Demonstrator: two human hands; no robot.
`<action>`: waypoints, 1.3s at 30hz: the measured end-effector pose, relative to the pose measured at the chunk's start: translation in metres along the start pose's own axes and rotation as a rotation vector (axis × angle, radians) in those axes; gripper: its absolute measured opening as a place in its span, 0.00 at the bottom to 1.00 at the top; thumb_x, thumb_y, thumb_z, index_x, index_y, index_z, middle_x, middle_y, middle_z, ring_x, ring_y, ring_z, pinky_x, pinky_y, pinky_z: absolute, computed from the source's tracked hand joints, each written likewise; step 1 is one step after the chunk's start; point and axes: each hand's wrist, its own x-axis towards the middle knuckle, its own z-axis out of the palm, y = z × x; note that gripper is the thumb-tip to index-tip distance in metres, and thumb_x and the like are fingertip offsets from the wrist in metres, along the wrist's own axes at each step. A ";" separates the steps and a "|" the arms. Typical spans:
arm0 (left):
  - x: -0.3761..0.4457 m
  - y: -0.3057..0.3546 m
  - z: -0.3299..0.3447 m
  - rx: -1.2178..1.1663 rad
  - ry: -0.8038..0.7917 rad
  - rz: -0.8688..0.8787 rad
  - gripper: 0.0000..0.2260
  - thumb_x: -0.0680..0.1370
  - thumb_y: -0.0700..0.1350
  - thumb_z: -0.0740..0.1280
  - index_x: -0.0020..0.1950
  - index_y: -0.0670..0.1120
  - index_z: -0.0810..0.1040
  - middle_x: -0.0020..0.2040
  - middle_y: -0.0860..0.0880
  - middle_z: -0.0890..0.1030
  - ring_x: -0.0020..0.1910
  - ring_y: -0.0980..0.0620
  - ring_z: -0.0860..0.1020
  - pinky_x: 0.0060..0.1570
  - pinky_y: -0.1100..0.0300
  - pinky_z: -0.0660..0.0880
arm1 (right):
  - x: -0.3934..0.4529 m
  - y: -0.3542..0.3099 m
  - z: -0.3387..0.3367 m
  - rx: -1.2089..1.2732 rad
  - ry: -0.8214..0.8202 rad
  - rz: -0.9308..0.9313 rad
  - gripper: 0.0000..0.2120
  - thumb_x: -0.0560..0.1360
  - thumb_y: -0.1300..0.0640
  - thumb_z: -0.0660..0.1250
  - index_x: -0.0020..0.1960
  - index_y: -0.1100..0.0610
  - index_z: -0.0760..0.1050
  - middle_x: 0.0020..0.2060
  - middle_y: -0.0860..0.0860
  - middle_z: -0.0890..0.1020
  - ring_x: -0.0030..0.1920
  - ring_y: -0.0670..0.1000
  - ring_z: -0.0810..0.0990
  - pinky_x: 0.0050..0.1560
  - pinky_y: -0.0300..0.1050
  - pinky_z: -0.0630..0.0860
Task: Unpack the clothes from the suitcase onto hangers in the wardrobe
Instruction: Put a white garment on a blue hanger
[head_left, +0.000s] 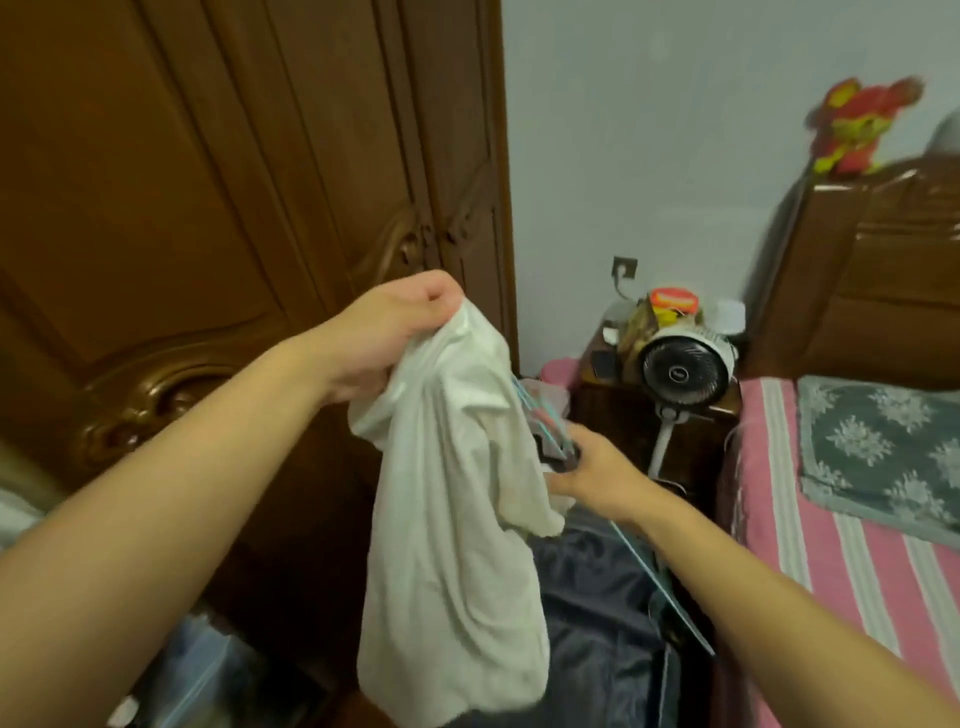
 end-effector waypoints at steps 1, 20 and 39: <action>0.000 0.009 0.003 0.045 0.035 0.025 0.06 0.85 0.44 0.60 0.49 0.47 0.73 0.42 0.50 0.75 0.40 0.55 0.74 0.39 0.61 0.71 | -0.003 -0.007 0.006 -0.017 -0.079 -0.003 0.25 0.70 0.59 0.78 0.66 0.48 0.78 0.62 0.45 0.80 0.61 0.44 0.78 0.62 0.40 0.74; -0.060 0.012 -0.084 1.114 0.350 0.027 0.08 0.85 0.51 0.58 0.50 0.50 0.71 0.41 0.48 0.78 0.38 0.48 0.75 0.36 0.53 0.71 | -0.030 -0.072 -0.014 0.281 -0.029 0.018 0.15 0.82 0.59 0.61 0.58 0.73 0.74 0.50 0.68 0.81 0.51 0.66 0.80 0.58 0.60 0.75; -0.120 -0.194 0.138 -0.303 0.000 -0.421 0.31 0.75 0.50 0.76 0.75 0.54 0.67 0.69 0.53 0.75 0.65 0.54 0.77 0.67 0.52 0.75 | 0.013 -0.181 -0.010 0.635 0.066 0.285 0.06 0.81 0.58 0.64 0.55 0.59 0.76 0.35 0.53 0.77 0.26 0.44 0.74 0.56 0.60 0.81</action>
